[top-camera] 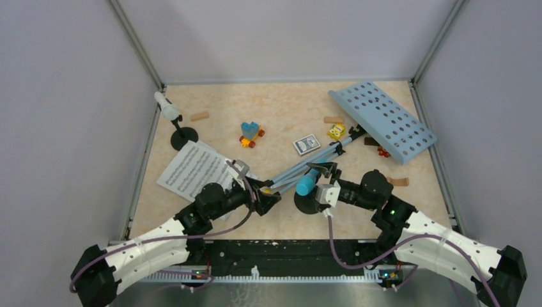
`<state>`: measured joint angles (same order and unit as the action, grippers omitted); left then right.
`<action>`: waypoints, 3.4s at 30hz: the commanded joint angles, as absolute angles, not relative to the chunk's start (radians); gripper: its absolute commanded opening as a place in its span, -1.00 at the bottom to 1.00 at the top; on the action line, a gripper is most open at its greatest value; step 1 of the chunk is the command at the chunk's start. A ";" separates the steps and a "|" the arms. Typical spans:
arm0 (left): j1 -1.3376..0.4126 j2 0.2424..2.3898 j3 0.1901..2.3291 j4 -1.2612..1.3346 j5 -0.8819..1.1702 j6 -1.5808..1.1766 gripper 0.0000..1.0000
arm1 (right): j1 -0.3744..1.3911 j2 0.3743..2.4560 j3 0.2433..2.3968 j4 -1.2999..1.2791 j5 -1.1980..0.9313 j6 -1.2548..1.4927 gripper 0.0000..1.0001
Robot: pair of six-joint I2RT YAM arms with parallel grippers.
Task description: Pack up the instrument practice props
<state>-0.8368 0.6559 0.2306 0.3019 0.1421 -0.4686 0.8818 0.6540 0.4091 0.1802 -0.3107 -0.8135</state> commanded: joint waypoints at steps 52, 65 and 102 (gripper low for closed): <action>-1.189 1.666 0.474 1.209 -0.187 -0.161 -0.69 | 0.890 0.587 0.521 0.281 -0.170 -0.334 -1.00; -1.214 1.715 0.565 0.895 -0.219 -0.282 -1.00 | 0.889 0.570 0.722 0.185 -0.142 -0.435 -1.00; -1.301 1.782 0.569 0.943 -0.285 -0.295 -1.00 | 0.891 0.573 1.110 0.106 -0.114 -0.316 -1.00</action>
<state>-1.2888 1.7676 0.6170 1.1156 -0.2871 -0.2958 0.8856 0.5472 1.0363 0.1040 -0.1684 -0.3779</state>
